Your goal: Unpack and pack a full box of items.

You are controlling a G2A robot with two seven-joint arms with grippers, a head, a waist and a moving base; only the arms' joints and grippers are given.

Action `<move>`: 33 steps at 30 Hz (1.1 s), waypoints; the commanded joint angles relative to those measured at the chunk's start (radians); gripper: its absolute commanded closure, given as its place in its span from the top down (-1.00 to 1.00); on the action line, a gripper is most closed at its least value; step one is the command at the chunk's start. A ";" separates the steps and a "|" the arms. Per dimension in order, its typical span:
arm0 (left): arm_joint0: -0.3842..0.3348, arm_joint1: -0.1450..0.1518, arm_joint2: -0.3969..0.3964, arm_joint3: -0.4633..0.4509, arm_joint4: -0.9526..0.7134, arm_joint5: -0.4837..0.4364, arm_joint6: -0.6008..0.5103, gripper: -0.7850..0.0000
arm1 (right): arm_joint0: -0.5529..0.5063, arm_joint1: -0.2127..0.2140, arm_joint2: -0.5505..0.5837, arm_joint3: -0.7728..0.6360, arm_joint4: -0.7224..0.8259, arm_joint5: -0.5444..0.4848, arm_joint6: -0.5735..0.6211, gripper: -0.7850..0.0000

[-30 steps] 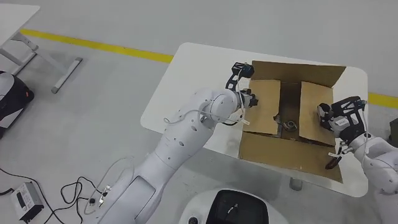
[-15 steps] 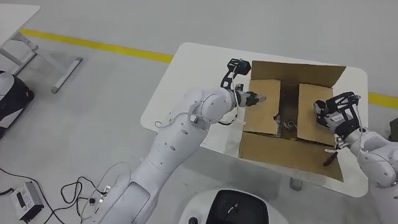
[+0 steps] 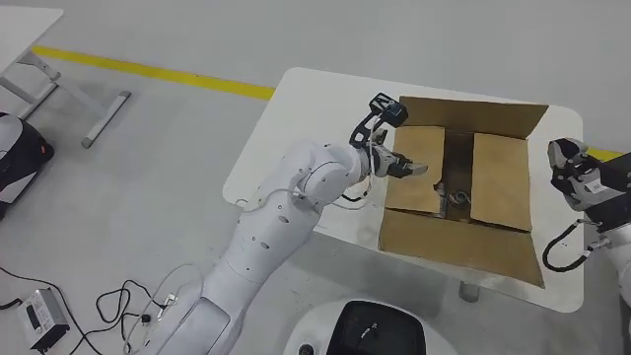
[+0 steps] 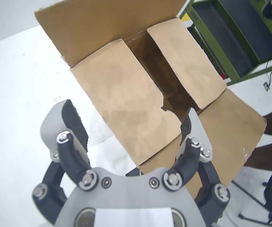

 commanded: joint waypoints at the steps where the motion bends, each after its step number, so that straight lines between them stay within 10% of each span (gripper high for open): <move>1: 0.045 0.016 -0.051 -0.041 -0.044 -0.144 -0.023 1.00 | -0.011 0.002 0.010 -0.009 0.000 -0.002 0.004 -1.00; 5: 0.111 0.040 -0.134 -0.077 -0.184 -0.308 -0.077 1.00 | -0.021 0.003 0.017 -0.014 0.009 -0.005 0.013 -1.00; 20: 0.127 0.041 -0.125 -0.091 -0.193 -0.321 -0.045 1.00 | -0.002 -0.003 -0.040 -0.025 0.019 -0.006 0.041 -1.00; 33: 0.302 0.142 -0.205 -0.280 0.303 -0.792 0.199 1.00 | -0.021 -0.001 -0.024 -0.013 0.022 0.000 0.042 -1.00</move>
